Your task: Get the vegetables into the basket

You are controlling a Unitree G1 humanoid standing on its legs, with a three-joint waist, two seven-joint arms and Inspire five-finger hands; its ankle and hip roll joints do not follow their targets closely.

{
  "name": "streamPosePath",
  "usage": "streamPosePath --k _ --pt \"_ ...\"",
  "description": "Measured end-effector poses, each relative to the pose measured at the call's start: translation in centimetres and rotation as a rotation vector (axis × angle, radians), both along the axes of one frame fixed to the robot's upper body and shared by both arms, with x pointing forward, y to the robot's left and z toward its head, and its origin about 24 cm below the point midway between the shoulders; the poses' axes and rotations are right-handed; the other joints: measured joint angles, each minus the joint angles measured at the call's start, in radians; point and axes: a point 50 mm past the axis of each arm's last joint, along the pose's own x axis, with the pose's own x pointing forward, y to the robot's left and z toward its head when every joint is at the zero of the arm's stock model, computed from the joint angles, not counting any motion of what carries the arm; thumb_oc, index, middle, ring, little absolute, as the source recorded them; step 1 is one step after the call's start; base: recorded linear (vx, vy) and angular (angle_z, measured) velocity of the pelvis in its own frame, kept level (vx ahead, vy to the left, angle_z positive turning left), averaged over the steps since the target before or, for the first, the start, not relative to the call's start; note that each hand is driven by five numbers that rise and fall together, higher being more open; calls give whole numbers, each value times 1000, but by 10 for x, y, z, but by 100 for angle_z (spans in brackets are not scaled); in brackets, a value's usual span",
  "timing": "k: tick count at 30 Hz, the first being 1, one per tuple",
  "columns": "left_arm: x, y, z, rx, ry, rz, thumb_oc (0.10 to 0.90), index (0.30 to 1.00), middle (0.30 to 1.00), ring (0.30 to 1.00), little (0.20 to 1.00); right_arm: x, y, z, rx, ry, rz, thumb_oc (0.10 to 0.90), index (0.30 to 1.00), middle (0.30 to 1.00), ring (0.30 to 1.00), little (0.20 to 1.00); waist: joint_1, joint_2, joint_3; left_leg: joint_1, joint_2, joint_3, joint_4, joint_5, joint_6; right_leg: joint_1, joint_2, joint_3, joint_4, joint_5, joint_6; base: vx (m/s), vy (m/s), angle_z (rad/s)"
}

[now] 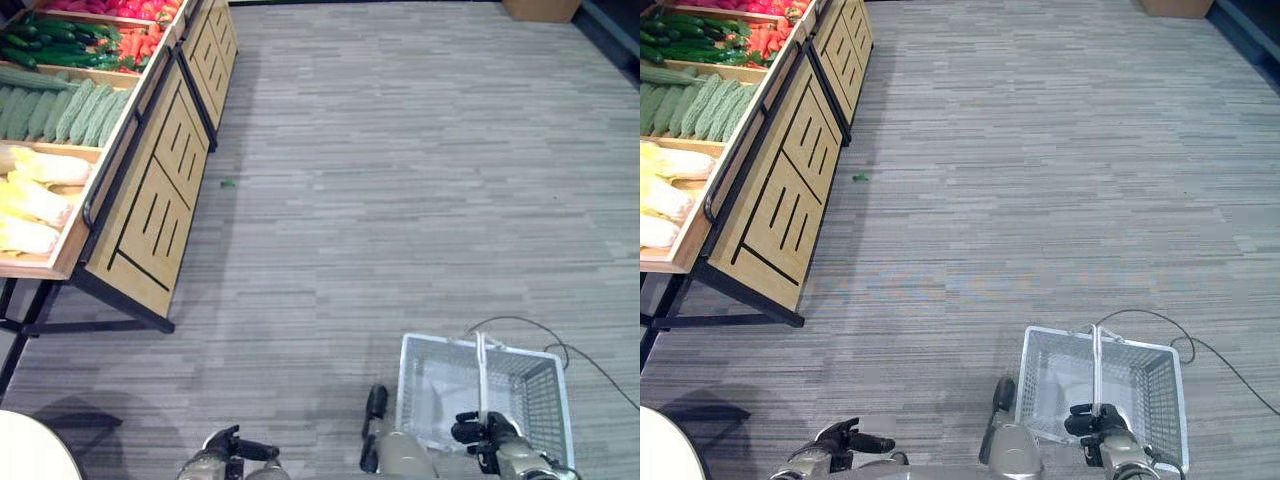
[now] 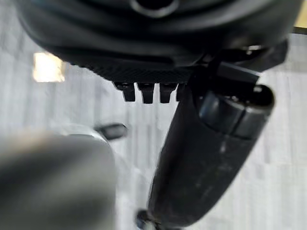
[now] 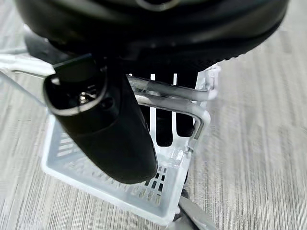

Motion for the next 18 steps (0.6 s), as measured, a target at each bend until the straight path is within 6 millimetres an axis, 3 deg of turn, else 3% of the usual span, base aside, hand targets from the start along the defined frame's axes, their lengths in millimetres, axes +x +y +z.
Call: streamPosePath --k 4,7,8,10,12,13,15,16,17,18 --pt "1 -3 0 -20 3 24 900 1000 1000 1000 1000 1 13 -4 33 0 27 400 300 300 300 300 -3 2 -7 -23 54 -28 27 34 -29 0 39 -44 46 -67 -31 184 -207 31" --pt "-4 2 -1 -34 12 98 900 1000 1000 1000 1000 3 21 -7 57 0 43 400 300 300 300 300 4 -8 -8 -94 80 -83 155 47 -49 7 66 -59 61 -118 -31 164 -271 16" --pt "0 8 1 -38 -7 151 900 1000 1000 1000 1000 1 26 -9 73 12 52 400 300 300 300 300 17 -28 -4 -167 80 -108 295 68 -76 26 74 -62 41 -115 -74 155 -210 4" --pt "4 16 4 -31 -29 189 900 1000 1000 1000 1000 -3 33 -12 86 38 77 400 300 300 300 300 36 -62 11 -203 79 -125 415 118 -91 75 76 -63 18 -121 -105 122 -101 -6" --pt "7 17 5 -29 -39 190 900 1000 1000 1000 1000 -1 33 -11 80 35 95 400 300 300 300 300 30 -73 13 -234 65 -102 446 113 -92 96 71 -62 9 -135 -110 206 -22 4" --pt "10 16 6 -30 -43 185 900 1000 1000 1000 1000 -1 32 -11 79 35 93 400 300 300 300 300 23 -78 13 -250 61 -71 417 102 -84 108 70 -69 -14 -156 -93 195 19 22" --pt "18 16 9 -28 -69 161 900 1000 1000 1000 1000 -1 31 -11 75 48 86 400 300 300 300 300 30 -84 17 -302 38 7 246 80 -56 111 82 -73 -30 -156 -79 237 72 7" --pt "20 16 9 -26 -72 159 900 1000 1000 1000 1000 3 32 -10 75 39 92 400 300 300 300 300 40 -78 22 -308 14 34 56 97 -45 126 92 -67 -33 -162 -71 402 137 -15" --pt "21 17 9 -28 -70 163 900 1000 1000 1000 1000 3 32 -10 75 40 92 400 300 300 300 300 42 -82 26 -327 7 44 7 112 -35 135 99 -70 -35 -171 -62 486 184 -19" --pt "19 16 9 -25 -67 157 900 1000 1000 1000 1000 3 32 -11 72 42 90 400 300 300 300 300 53 -68 19 -339 -8 37 -108 139 -50 149 112 -56 -36 -193 -54 466 207 -31"
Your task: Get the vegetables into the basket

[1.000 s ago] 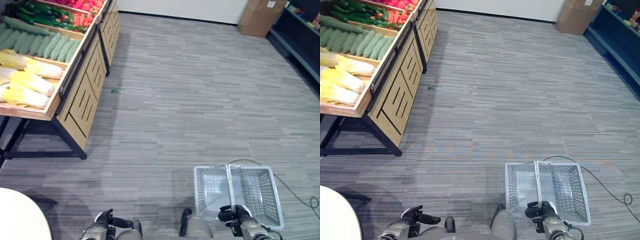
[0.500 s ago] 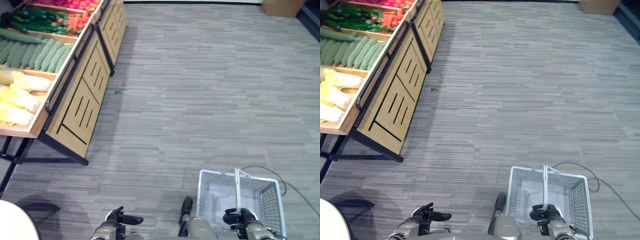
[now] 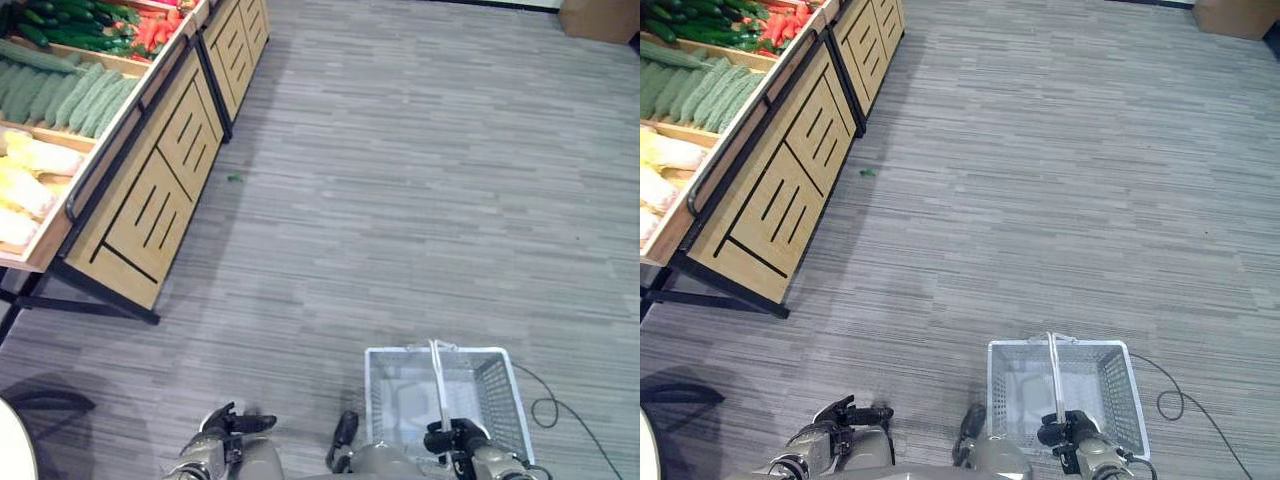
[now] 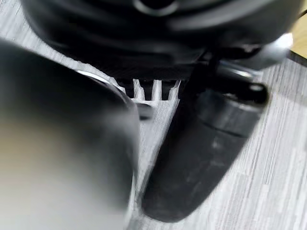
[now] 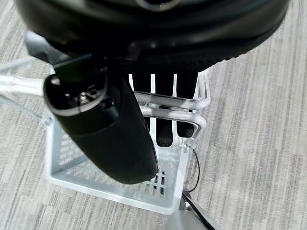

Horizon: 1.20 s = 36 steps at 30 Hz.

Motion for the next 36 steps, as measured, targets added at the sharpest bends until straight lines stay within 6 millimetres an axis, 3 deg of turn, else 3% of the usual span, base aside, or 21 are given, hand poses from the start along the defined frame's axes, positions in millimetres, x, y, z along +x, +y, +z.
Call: streamPosePath --k 1,3,5,7,10,12,13,16,18,19,20,21,23,24,25,27,30,33,34,35,36 --pt "7 -3 2 -15 -27 21 900 1000 1000 1000 1000 -5 -2 -1 -8 17 -10 400 300 300 300 300 24 8 -2 -35 1 8 2 39 8 8 14 15 0 -4 -8 363 202 -50" --pt "7 -2 2 -16 -29 25 900 1000 1000 1000 1000 -8 -2 -2 -13 28 -14 400 300 300 300 300 39 15 -4 -53 1 34 15 61 38 26 19 34 0 3 -24 334 228 -65" --pt "-6 -8 -3 -30 4 26 900 1000 1000 1000 1000 -18 -8 -3 -25 50 -20 400 300 300 300 300 43 59 -36 -30 0 54 64 100 92 82 24 89 6 -23 18 358 261 -64" --pt "-9 -4 -4 -22 11 34 900 1000 1000 1000 1000 -34 -2 -8 -17 93 -44 400 300 300 300 300 45 15 -51 30 -80 80 24 77 172 111 -52 120 14 -39 59 191 214 -16" --pt "-7 -2 -2 -11 5 23 900 1000 1000 1000 1000 -33 2 -9 -4 88 -52 400 300 300 300 300 46 12 -53 53 -118 90 21 48 208 95 -112 160 83 -50 85 161 203 -3" --pt "-5 17 2 36 0 26 900 1000 1000 1000 1000 -15 20 -10 38 56 2 400 300 300 300 300 69 -17 -64 74 -146 125 24 -6 215 77 -150 205 135 -59 103 213 290 -35" --pt "-7 19 2 40 6 28 900 1000 1000 1000 1000 -10 23 -9 47 44 9 400 300 300 300 300 76 -18 -63 86 -147 132 17 -14 214 66 -156 210 162 -60 105 151 229 -29" --pt "-12 19 1 40 23 29 900 1000 1000 1000 1000 -3 25 -7 55 18 21 400 300 300 300 300 82 -19 -63 106 -149 132 25 -45 237 -2 -178 229 336 -66 113 94 196 -5" --pt "-16 18 -1 37 43 27 900 1000 1000 1000 1000 3 24 -5 53 -22 -5 400 300 300 300 300 75 -34 -55 137 -171 133 23 -66 260 -115 -230 252 600 -55 129 106 210 7" --pt "-20 18 -3 51 70 -9 900 1000 1000 1000 1000 13 24 -1 54 -65 8 400 300 300 300 300 66 -40 -46 165 -188 128 16 -81 284 -173 -263 274 741 -13 155 209 231 9" --pt "-22 21 -2 64 80 -25 900 1000 1000 1000 1000 20 28 0 64 -82 17 400 300 300 300 300 63 -40 -38 187 -200 127 16 -100 308 -209 -281 295 806 -8 170 301 204 17" --pt "-18 26 0 74 77 -34 900 1000 1000 1000 1000 21 29 0 83 -82 22 400 300 300 300 300 62 -27 -29 214 -208 105 14 -126 335 -239 -268 302 792 -15 170 430 90 15" --pt "-22 24 -1 70 86 -37 900 1000 1000 1000 1000 33 31 6 86 -150 31 400 300 300 300 300 46 2 -10 242 -204 98 15 -147 329 -284 -249 276 712 -38 159 400 -91 6" --pt "-22 26 -1 76 99 -22 900 1000 1000 1000 1000 41 33 9 87 -164 41 400 300 300 300 300 30 22 1 259 -196 100 13 -160 293 -281 -233 199 466 -36 144 300 -125 6" --pt "-23 24 -2 67 105 -12 900 1000 1000 1000 1000 43 33 9 91 -174 42 400 300 300 300 300 21 24 2 262 -204 101 14 -154 281 -283 -226 186 303 1 159 302 -112 16" --pt "-27 24 -3 72 95 -10 900 1000 1000 1000 1000 47 35 12 100 -203 42 400 300 300 300 300 14 14 3 290 -224 88 14 -166 276 -312 -219 199 147 82 164 306 -99 40" --pt "-26 27 -2 86 80 -16 900 1000 1000 1000 1000 45 41 9 118 -187 45 400 300 300 300 300 7 -21 -15 318 -216 38 15 -200 250 -320 -205 194 63 190 167 284 -86 61" --pt "-38 31 -4 103 118 -17 900 1000 1000 1000 1000 39 45 6 131 -169 42 400 300 300 300 300 0 -65 -26 365 -207 7 15 -236 204 -290 -202 177 6 246 135 251 -85 36" --pt "-41 29 -5 97 125 -16 900 1000 1000 1000 1000 37 45 5 128 -160 38 400 300 300 300 300 0 -64 -26 382 -198 3 15 -244 193 -275 -195 179 8 293 118 417 -199 31" --pt "-48 18 -9 69 142 -17 900 1000 1000 1000 1000 31 39 3 111 -133 26 400 300 300 300 300 -9 -21 -27 419 -127 -14 27 -258 168 -218 -129 176 12 297 64 310 -164 24" --pt "-47 18 -9 67 143 -17 900 1000 1000 1000 1000 30 38 3 108 -123 24 400 300 300 300 300 -9 -18 -27 424 -107 -21 50 -253 159 -197 -111 173 12 286 48 281 -178 25"
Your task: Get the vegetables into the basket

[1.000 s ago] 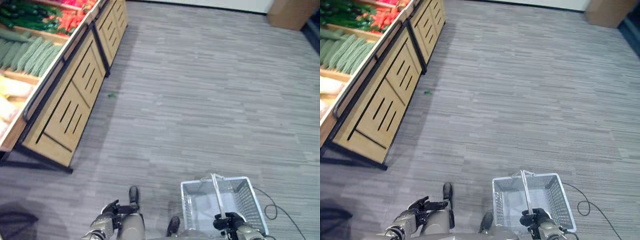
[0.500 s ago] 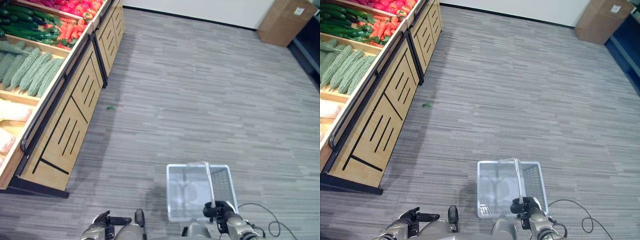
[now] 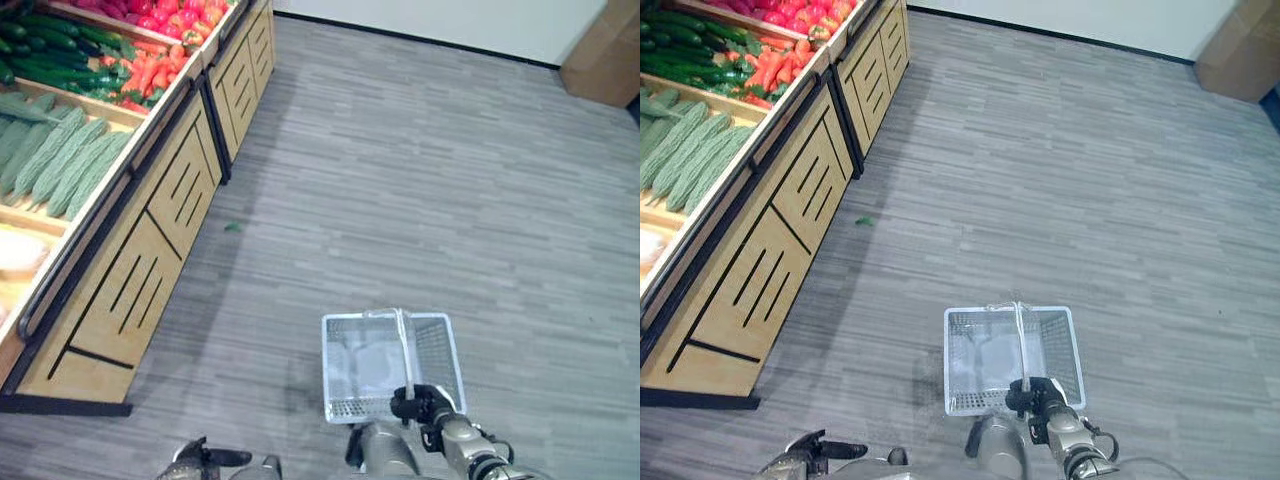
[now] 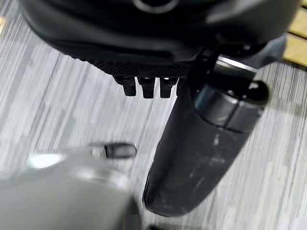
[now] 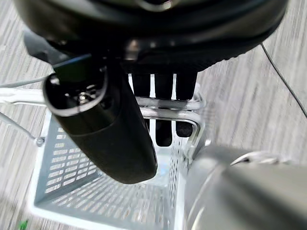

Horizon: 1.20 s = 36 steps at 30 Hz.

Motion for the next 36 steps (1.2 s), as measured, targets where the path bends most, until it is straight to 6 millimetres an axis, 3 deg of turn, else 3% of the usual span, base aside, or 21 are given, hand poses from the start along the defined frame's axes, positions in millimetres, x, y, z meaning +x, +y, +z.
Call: streamPosePath --k 1,2,3,4,8,9,11,13,15,17,18,19,21,22,23,24,28,32,36 --pt "0 1 0 -5 -1 -2 900 1000 1000 1000 1000 -3 -1 -1 -2 15 -2 400 300 300 300 300 1 0 0 -3 17 -11 35 5 -15 19 10 -14 0 3 -19 299 -252 45" --pt "8 -7 0 -29 -22 -5 900 1000 1000 1000 1000 -11 -10 -2 -24 35 -11 400 300 300 300 300 -15 20 -13 -32 57 -47 102 53 -91 52 28 -38 20 -55 -40 383 -323 79" --pt "14 -15 0 -53 -45 5 900 1000 1000 1000 1000 -18 -17 -3 -38 53 -21 400 300 300 300 300 -33 42 -25 -75 80 -97 164 60 -104 62 39 -65 30 -100 -40 354 -328 88" --pt "19 -17 1 -61 -60 4 900 1000 1000 1000 1000 -19 -17 -3 -39 56 -23 400 300 300 300 300 -36 45 -24 -98 91 -111 213 69 -118 72 48 -79 29 -112 -51 198 -209 57" --pt "22 -19 1 -91 -80 88 900 1000 1000 1000 1000 -21 -13 -5 -31 67 -8 400 300 300 300 300 -20 32 -18 -213 126 -148 453 141 -190 120 89 -93 16 -153 -100 153 -203 10" --pt "24 -18 2 -98 -95 122 900 1000 1000 1000 1000 -23 -12 -6 -33 81 0 400 300 300 300 300 -10 3 -3 -262 116 -150 563 182 -189 149 85 -98 6 -169 -124 134 -109 16" --pt "32 -13 5 -99 -123 159 900 1000 1000 1000 1000 -24 -16 -6 -48 87 -6 400 300 300 300 300 0 -24 12 -321 114 -126 599 161 -170 175 88 -110 -2 -190 -151 201 -9 13" --pt "38 -8 8 -83 -140 144 900 1000 1000 1000 1000 -23 -19 -5 -57 84 -7 400 300 300 300 300 -1 -32 19 -338 138 -48 452 126 -156 176 91 -118 -4 -204 -150 192 92 17" --pt "41 -6 9 -73 -140 120 900 1000 1000 1000 1000 -24 -23 -4 -71 85 -13 400 300 300 300 300 -2 -31 23 -355 153 9 238 131 -157 175 97 -134 -5 -221 -131 136 105 27" --pt "42 -8 9 -69 -134 94 900 1000 1000 1000 1000 -29 -27 -5 -85 99 -28 400 300 300 300 300 -3 -22 25 -370 154 60 43 165 -163 176 106 -159 -7 -243 -94 95 71 34" --pt "44 -8 10 -76 -142 100 900 1000 1000 1000 1000 -31 -29 -5 -87 103 -38 400 300 300 300 300 0 -12 29 -388 155 71 -10 196 -152 180 114 -167 -4 -235 -105 227 207 10" --pt "46 -9 11 -76 -151 90 900 1000 1000 1000 1000 -32 -30 -5 -84 106 -53 400 300 300 300 300 10 -2 31 -414 158 94 -15 240 -148 185 125 -164 -9 -237 -101 160 153 -8" --pt "43 -9 10 -72 -140 78 900 1000 1000 1000 1000 -34 -29 -6 -83 113 -44 400 300 300 300 300 8 8 27 -383 149 99 -5 261 -116 206 125 -143 -4 -242 -80 154 193 -32" --pt "41 -12 8 -76 -132 65 900 1000 1000 1000 1000 -37 -30 -7 -85 119 -44 400 300 300 300 300 7 19 21 -368 146 98 5 265 -110 209 125 -134 -3 -243 -69 130 232 -30" --pt "40 -19 6 -91 -124 53 900 1000 1000 1000 1000 -42 -33 -7 -92 129 -49 400 300 300 300 300 4 41 17 -345 137 97 -5 261 -77 206 123 -122 13 -250 -45 96 243 -14" --pt "41 -21 7 -94 -131 49 900 1000 1000 1000 1000 -46 -29 -9 -81 133 -63 400 300 300 300 300 9 26 20 -334 99 106 -19 259 -54 194 82 -110 37 -253 -28 97 245 -7" --pt "41 -13 8 -64 -127 36 900 1000 1000 1000 1000 -40 -24 -9 -67 122 -47 400 300 300 300 300 28 21 19 -318 34 134 -29 233 -10 185 9 -90 67 -264 19 48 159 -5" --pt "45 0 13 -29 -152 36 900 1000 1000 1000 1000 -36 -20 -8 -70 119 -12 400 300 300 300 300 66 15 19 -312 15 145 -28 219 2 185 -8 -79 68 -263 32 47 162 -7" --pt "40 12 15 1 -142 50 900 1000 1000 1000 1000 -25 -14 -7 -68 97 27 400 300 300 300 300 94 -27 22 -311 3 152 -13 199 11 181 -25 -65 79 -267 44 33 147 -7"
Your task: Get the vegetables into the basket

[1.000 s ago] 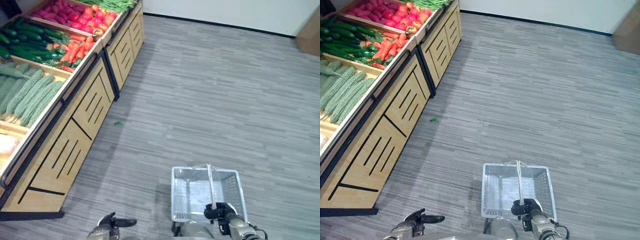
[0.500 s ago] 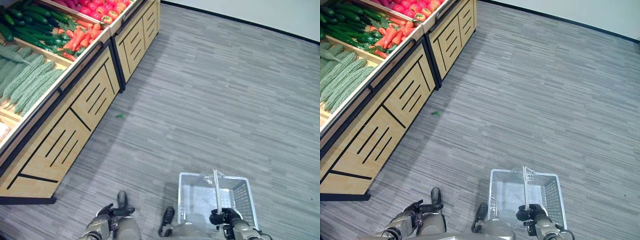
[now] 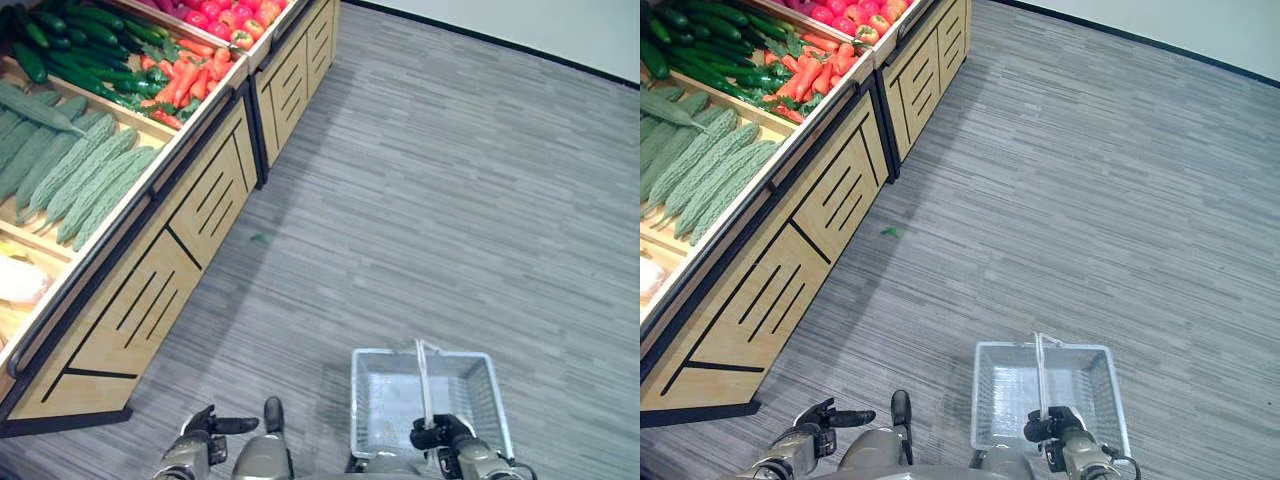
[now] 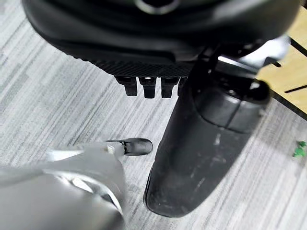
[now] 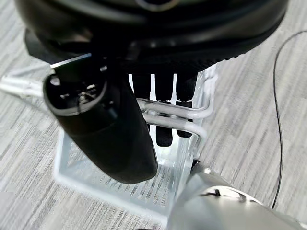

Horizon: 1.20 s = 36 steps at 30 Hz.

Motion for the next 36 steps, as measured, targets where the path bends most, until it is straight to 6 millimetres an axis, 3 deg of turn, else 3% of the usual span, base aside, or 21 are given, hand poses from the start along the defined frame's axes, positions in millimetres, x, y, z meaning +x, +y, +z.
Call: streamPosePath --k 2,6,7,8,10,12,14,16,18,19,20,21,25,29,30,31,32,34,35,36 --pt "-1 -1 -1 -4 4 0 900 1000 1000 1000 1000 2 2 0 5 -3 4 400 300 300 300 300 11 -17 -1 2 -6 -1 3 -15 9 -10 -14 -8 35 -6 15 33 119 5" --pt "-4 -4 -3 -13 21 1 900 1000 1000 1000 1000 13 5 3 8 -37 12 400 300 300 300 300 21 -17 4 27 -4 -7 -13 -37 34 -83 -46 15 231 -10 20 117 101 1" --pt "-2 -3 -2 -9 21 -3 900 1000 1000 1000 1000 19 5 6 5 -56 17 400 300 300 300 300 19 -6 11 57 -7 -26 -24 -29 59 -138 -67 21 357 -40 40 193 28 30" --pt "-2 -3 -2 -7 23 -5 900 1000 1000 1000 1000 21 6 6 9 -67 23 400 300 300 300 300 15 -6 9 58 -10 -45 -24 -36 59 -146 -65 47 356 -68 61 189 -21 59" --pt "6 3 2 13 -4 -9 900 1000 1000 1000 1000 25 14 7 20 -72 73 400 300 300 300 300 17 -28 6 51 -35 -97 -27 -42 64 -182 -70 128 205 -48 85 166 -49 78" --pt "8 0 2 13 -8 -9 900 1000 1000 1000 1000 26 17 7 26 -79 92 400 300 300 300 300 10 -17 12 52 -38 -133 -27 -41 73 -198 -57 179 84 2 89 187 -50 66" --pt "9 0 3 19 -8 -5 900 1000 1000 1000 1000 35 20 10 28 -111 102 400 300 300 300 300 -12 -1 23 55 -38 -215 -24 -40 76 -208 -8 260 -66 83 73 216 -54 102" --pt "7 0 2 20 -5 -4 900 1000 1000 1000 1000 36 22 10 35 -116 99 400 300 300 300 300 -22 6 27 65 -35 -270 -23 -48 66 -221 37 313 -90 146 63 206 -79 103" --pt "1 1 0 22 14 0 900 1000 1000 1000 1000 32 22 9 39 -107 89 400 300 300 300 300 -51 5 25 76 -41 -349 -23 -58 43 -190 70 409 -89 153 60 125 -164 136" --pt "0 1 0 20 19 1 900 1000 1000 1000 1000 25 19 6 33 -86 81 400 300 300 300 300 -66 -1 27 97 -50 -401 -23 -57 19 -145 70 406 -83 208 -7 107 -248 147" --pt "-4 -10 -4 -6 19 -1 900 1000 1000 1000 1000 15 13 3 11 -41 70 400 300 300 300 300 -52 25 14 107 -24 -403 -15 -57 0 -122 90 364 -83 199 -36 105 -279 146" --pt "-9 -19 -8 -32 20 -1 900 1000 1000 1000 1000 23 7 7 -3 -63 73 400 300 300 300 300 -54 43 11 87 7 -380 8 -53 -9 -111 120 320 -83 183 -63 104 -278 80" --pt "-3 -25 -7 -53 13 5 900 1000 1000 1000 1000 27 4 9 -2 -76 56 400 300 300 300 300 -57 49 16 48 39 -392 42 -37 -56 -94 153 241 -82 152 -88 28 -212 64" --pt "21 -38 -2 -66 -43 -52 900 1000 1000 1000 1000 20 -1 8 -8 -66 29 400 300 300 300 300 -65 56 29 -11 47 -455 63 -12 -110 -97 158 140 -83 124 -94 -14 -136 78" --pt "21 -40 -2 -74 -43 -54 900 1000 1000 1000 1000 21 -2 8 -8 -73 28 400 300 300 300 300 -61 69 36 -28 54 -454 52 9 -115 -103 169 114 -78 120 -100 -37 -207 128" --pt "32 -47 1 -83 -69 -78 900 1000 1000 1000 1000 21 -4 9 -15 -75 29 400 300 300 300 300 -74 82 47 -87 48 -465 63 54 -151 -115 159 50 -84 107 -110 -8 -183 135" --pt "37 -50 3 -89 -84 -84 900 1000 1000 1000 1000 21 -6 9 -20 -70 27 400 300 300 300 300 -68 88 52 -96 48 -416 43 78 -141 -123 151 25 -88 108 -121 -2 -87 121" --pt "36 -51 2 -92 -76 -86 900 1000 1000 1000 1000 21 -8 10 -25 -74 29 400 300 300 300 300 -69 81 60 -108 50 -218 89 7 -98 -121 112 -47 -88 123 -150 6 -6 96" --pt "38 -51 3 -80 -76 -109 900 1000 1000 1000 1000 21 -10 10 -34 -75 26 400 300 300 300 300 -84 70 67 -99 61 -105 101 -5 -112 -116 77 -80 -88 118 -144 -2 44 106" --pt "36 -48 3 -74 -72 -106 900 1000 1000 1000 1000 21 -13 11 -43 -74 24 400 300 300 300 300 -85 70 67 -85 76 -72 101 -7 -115 -115 66 -86 -86 117 -142 -2 45 83"
